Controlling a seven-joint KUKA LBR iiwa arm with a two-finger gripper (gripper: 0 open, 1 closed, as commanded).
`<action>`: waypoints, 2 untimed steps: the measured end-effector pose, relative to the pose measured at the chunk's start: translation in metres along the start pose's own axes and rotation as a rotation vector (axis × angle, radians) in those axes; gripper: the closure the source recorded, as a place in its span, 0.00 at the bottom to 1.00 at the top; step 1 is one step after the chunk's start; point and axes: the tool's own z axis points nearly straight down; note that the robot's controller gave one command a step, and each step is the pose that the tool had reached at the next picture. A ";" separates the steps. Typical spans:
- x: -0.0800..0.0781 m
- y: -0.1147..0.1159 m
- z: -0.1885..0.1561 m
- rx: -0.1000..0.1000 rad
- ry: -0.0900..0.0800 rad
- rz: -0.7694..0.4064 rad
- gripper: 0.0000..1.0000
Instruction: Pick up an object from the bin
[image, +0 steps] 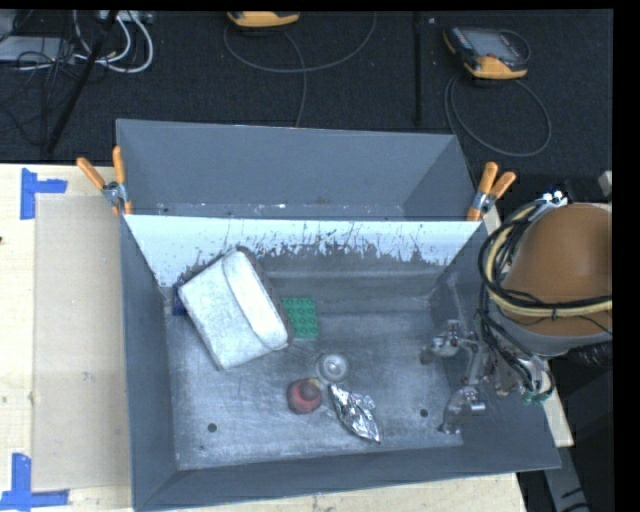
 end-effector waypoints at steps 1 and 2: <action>-0.034 0.067 0.107 -0.003 0.006 0.068 0.00; -0.035 0.064 0.103 0.000 0.000 0.068 1.00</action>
Offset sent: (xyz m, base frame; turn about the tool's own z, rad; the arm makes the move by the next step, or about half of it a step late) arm 0.0345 0.0635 -0.1024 0.0720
